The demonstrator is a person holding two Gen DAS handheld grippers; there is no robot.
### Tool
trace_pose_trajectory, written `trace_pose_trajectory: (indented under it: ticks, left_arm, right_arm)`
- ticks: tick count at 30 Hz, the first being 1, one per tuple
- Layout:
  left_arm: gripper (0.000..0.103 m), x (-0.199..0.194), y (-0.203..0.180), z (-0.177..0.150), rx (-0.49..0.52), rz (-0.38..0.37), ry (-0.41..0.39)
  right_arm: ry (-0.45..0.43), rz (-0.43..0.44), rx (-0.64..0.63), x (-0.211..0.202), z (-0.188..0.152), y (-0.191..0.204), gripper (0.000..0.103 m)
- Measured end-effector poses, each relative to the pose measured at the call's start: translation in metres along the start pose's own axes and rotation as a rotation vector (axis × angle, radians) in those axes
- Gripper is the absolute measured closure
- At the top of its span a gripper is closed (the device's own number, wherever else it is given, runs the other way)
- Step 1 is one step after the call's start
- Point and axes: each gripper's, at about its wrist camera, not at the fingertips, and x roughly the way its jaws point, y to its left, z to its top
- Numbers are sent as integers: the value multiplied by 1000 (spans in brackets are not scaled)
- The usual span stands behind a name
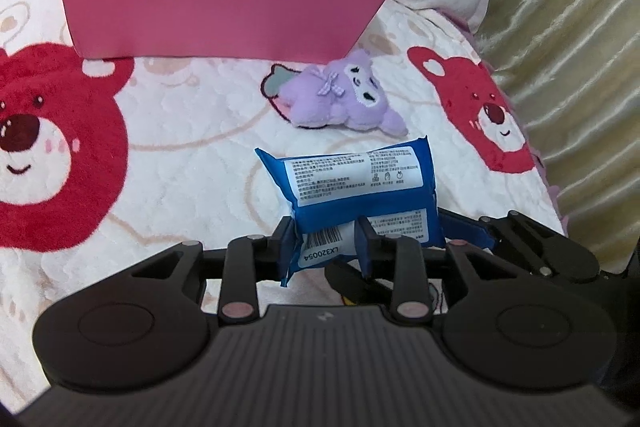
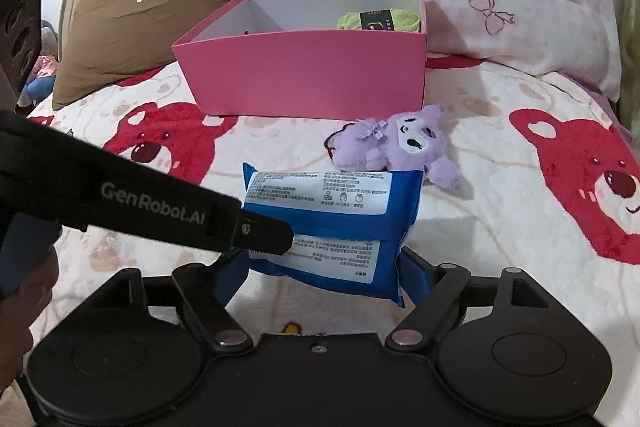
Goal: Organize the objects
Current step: 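Lift the blue pack with both tools and carry it over the pink box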
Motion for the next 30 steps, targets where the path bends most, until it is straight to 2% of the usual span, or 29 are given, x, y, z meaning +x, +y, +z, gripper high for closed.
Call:
trace_pose_trajectory:
  ticks: [3,7,11,18,22,30]
  left_arm:
    - [74,-8,-4,2,21,16,-5]
    - [71,-13,-8,2,-16,54,25]
    - [71,-24,-12,1,12,82,-3]
    - [71,-45,-5,11,-12,49,-26]
    - [71,-55,-7,19,-10,95,-67]
    - [71,-82,8,31,-66,77,-103]
  right_arm:
    - [-7,-2,0,-4,4,5,16]
    - [-25,-1,-13,-12,9,13,14]
    - [-26,-5,-41,-14,10,22,11]
    - [-26,11,-36,-20,21,25,10]
    - [-35,37,-47,-22,34,27,10]
    - [-72,58,-58,-27,63,39,10]
